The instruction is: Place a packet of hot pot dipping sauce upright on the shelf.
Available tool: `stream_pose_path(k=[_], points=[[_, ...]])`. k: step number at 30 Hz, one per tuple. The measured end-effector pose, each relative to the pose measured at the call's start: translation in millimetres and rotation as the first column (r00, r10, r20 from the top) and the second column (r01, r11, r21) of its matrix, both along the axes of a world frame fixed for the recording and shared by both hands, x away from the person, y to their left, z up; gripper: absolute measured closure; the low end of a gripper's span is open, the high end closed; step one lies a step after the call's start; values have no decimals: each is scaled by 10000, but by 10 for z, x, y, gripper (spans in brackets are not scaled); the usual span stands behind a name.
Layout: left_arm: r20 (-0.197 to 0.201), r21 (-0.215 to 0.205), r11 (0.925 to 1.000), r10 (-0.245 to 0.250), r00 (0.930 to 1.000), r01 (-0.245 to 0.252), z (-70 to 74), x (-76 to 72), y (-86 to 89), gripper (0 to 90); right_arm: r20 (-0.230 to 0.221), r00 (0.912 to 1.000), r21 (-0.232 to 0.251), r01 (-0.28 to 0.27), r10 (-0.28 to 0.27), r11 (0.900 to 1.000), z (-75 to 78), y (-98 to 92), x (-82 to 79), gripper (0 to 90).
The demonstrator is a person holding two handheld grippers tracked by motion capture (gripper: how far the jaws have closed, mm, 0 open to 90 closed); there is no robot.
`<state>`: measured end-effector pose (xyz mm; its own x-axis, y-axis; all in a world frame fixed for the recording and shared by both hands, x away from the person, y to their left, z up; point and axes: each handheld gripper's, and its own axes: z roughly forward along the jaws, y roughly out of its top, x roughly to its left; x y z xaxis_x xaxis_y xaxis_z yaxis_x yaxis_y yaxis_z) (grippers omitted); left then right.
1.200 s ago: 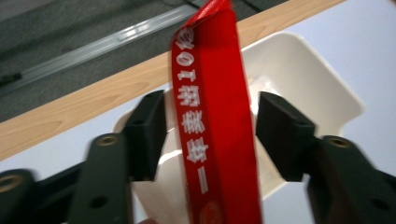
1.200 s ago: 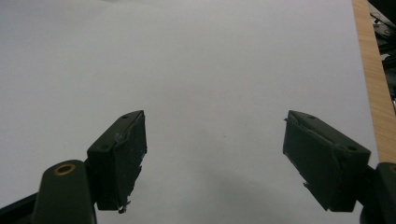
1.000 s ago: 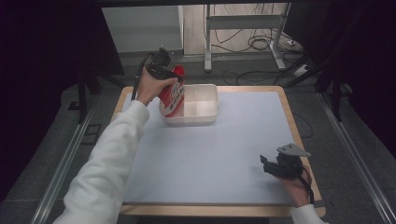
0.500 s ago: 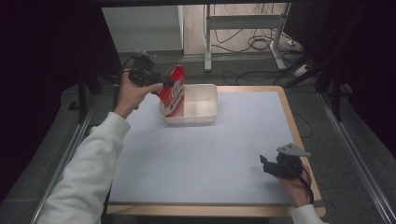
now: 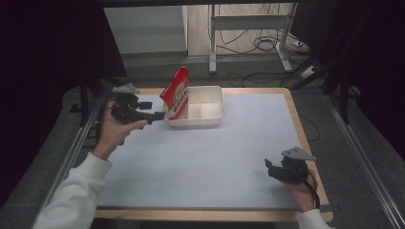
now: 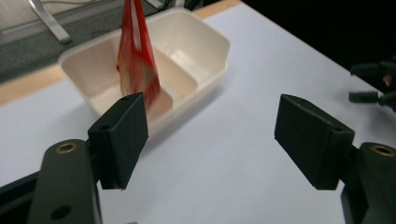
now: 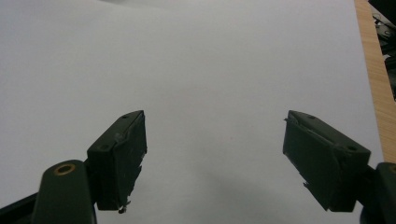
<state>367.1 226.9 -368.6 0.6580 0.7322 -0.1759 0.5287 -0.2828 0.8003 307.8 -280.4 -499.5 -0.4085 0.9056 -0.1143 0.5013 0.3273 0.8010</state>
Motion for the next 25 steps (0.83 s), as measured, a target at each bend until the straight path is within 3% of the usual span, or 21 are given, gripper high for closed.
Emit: stream_pose_path(k=[4, 9, 13, 25], points=[[-228, -211, 9998, -67, 9997, 63, -278, -232, 89, 260, -57, 10000, -42, 20, -21, 10000, -10, 14, 2, 214], [-465, -520, 9986, -75, 9989, 51, -486, -370, 157, 262, -68, 10000, -10, 36, -36, 10000, -12, 7, 8, 214], [-555, -604, 9982, -91, 9984, 58, -533, -385, 155, 263, -50, 10000, -5, 36, -36, 10000, -13, 10, 10, 214], [-648, -304, 9994, -192, 9977, 172, -555, -353, 44, 259, 20, 10000, 70, -15, 14, 10000, -6, -11, 9, 214]])
